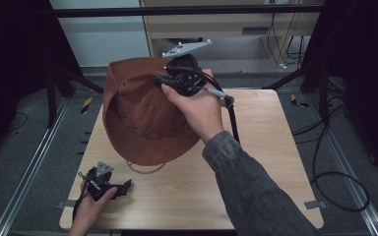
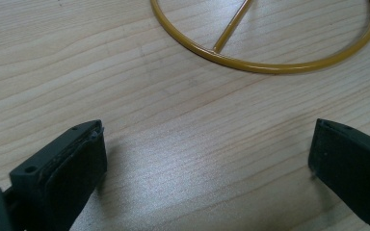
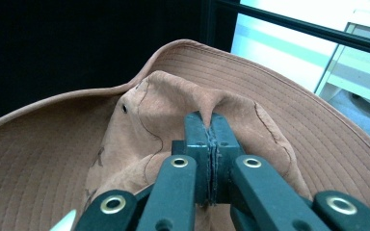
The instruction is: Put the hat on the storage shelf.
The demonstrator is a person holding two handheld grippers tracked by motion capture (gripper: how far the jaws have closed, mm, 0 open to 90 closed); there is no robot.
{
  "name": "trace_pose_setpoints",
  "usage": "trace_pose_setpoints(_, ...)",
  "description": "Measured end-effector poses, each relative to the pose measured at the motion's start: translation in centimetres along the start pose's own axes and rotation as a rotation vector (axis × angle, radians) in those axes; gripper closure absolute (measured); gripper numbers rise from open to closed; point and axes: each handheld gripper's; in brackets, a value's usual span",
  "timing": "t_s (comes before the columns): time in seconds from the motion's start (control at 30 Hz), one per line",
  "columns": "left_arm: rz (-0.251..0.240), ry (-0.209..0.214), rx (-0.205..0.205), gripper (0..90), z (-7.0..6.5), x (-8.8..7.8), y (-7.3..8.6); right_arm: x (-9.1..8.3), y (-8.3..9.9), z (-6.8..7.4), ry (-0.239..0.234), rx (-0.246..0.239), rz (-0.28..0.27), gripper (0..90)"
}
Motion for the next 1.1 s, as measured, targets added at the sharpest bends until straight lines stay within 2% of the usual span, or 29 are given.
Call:
trace_pose_setpoints(0.37,0.001,0.0,0.001,0.0,0.0,0.0,0.0,2.3,0.2,0.0,-0.005,0.004,0.027,89.2)
trace_pose_setpoints(0.93,-0.001,0.0,0.0,0.0,0.0,0.0,0.0,3.3,0.2,0.5,-0.032,0.002,0.028,89.1)
trace_pose_setpoints(1.1,-0.001,0.002,-0.002,0.0,0.0,0.0,0.0,3.7,-0.1,1.1,-0.046,-0.002,0.028,89.1)
Point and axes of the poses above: each handheld gripper's, and its own axes: x roughly forward along the jaws, y roughly out of its underside, z roughly to its left, and after that the axes turned 4 degrees about -z, right-handed
